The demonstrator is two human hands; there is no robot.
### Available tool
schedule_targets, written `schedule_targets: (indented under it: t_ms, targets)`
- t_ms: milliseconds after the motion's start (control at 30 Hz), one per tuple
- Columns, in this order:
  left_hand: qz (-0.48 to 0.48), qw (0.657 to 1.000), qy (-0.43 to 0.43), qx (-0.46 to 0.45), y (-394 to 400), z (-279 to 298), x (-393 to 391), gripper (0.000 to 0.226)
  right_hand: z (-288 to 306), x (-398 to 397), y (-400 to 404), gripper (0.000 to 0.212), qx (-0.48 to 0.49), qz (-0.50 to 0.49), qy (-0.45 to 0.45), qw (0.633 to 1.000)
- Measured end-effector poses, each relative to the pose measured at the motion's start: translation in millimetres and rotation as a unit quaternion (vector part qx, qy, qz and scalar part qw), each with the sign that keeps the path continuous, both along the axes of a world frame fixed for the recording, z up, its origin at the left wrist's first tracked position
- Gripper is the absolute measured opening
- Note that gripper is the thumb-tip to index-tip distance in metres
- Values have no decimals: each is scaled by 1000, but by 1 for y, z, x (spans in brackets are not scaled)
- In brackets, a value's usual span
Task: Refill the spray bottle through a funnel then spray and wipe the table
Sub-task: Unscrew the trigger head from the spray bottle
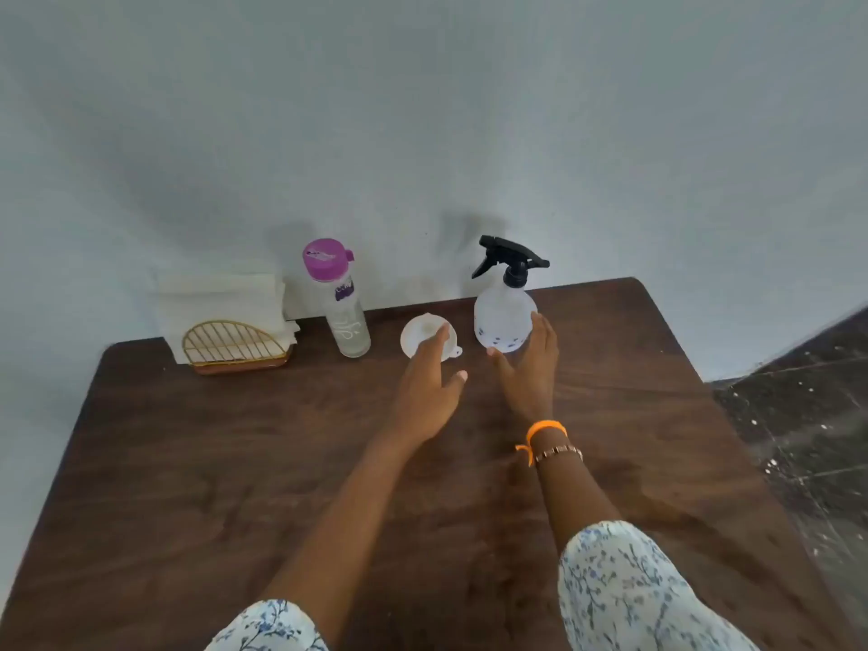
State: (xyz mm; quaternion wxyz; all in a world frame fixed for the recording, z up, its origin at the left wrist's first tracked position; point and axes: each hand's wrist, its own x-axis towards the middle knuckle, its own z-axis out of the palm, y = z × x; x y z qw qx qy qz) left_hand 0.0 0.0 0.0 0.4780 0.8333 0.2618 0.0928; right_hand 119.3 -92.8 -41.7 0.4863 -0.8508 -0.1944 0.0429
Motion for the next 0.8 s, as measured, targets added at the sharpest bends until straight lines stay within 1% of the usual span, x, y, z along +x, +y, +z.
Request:
schedule_targets:
  t_ms: [67, 133, 200, 267, 367, 500, 667, 800]
  targets:
    - [23, 999, -4, -22, 4, -2, 13, 64, -2, 17, 11, 89, -4, 11, -3, 1000]
    - [35, 998, 6, -46, 6, -3, 22, 63, -4, 32, 22, 100, -19, 20, 13, 1000]
    - [38, 998, 12, -55, 6, -7, 27, 63, -12, 42, 28, 107, -26, 33, 33, 999]
    - [42, 998, 10, -52, 8, -11, 32, 63, -21, 48, 30, 105, -16, 40, 40, 998]
    - [57, 997, 15, -50, 11, -15, 36, 61, -29, 51, 30, 92, 8, 15, 29, 999]
    - [54, 997, 21, -46, 5, -11, 33, 59, -29, 40, 21, 89, 17, -12, 8, 1000]
    - [45, 998, -9, -47, -12, -2, 15, 57, -26, -6, -2, 88, 22, -16, 1, 1000]
    - [39, 998, -27, -29, -34, 4, -22, 52, -16, -60, -18, 85, 23, -18, 12, 1000]
